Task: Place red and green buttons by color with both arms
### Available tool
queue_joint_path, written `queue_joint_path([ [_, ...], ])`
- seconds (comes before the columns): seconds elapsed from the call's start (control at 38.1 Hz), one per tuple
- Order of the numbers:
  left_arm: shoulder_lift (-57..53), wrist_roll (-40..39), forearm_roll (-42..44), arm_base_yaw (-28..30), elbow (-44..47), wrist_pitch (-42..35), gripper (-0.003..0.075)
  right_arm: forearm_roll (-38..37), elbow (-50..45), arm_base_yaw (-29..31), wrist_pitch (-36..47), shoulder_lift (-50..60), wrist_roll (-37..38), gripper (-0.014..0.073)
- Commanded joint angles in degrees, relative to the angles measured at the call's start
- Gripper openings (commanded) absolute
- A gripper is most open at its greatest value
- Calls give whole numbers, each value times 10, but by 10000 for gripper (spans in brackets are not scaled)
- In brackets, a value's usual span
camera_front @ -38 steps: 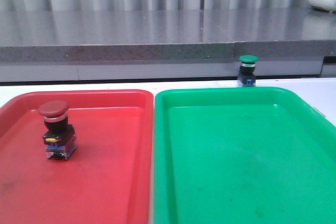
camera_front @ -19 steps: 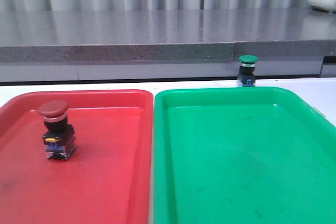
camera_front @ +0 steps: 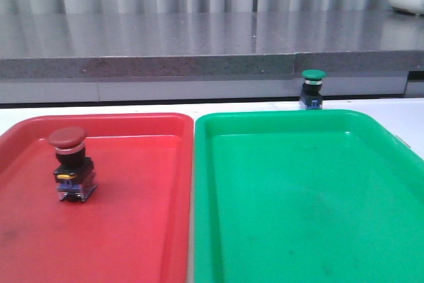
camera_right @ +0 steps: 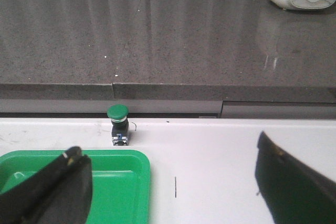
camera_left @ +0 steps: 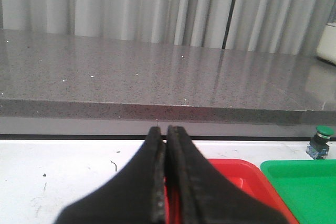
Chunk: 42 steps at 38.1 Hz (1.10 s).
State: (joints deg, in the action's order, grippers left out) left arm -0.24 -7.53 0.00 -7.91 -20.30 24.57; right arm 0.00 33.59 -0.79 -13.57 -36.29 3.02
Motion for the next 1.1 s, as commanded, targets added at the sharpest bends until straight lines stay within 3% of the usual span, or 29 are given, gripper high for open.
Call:
queue_joint_path([
  [0.0, 6, -5, -3, 1, -15, -49, -20, 0, 49, -1, 89, -91, -2, 643],
  [0.42, 6, -5, -3, 1, -15, -49, -20, 0, 247, -26, 95, -473, -2, 643],
  [0.76, 6, -5, -3, 1, -15, -49, -20, 0, 509, -80, -83, -707, -1, 643],
  [1.08, 6, -5, -3, 1, -15, -49, -20, 7, 667, -82, -168, -812, 5, 643],
])
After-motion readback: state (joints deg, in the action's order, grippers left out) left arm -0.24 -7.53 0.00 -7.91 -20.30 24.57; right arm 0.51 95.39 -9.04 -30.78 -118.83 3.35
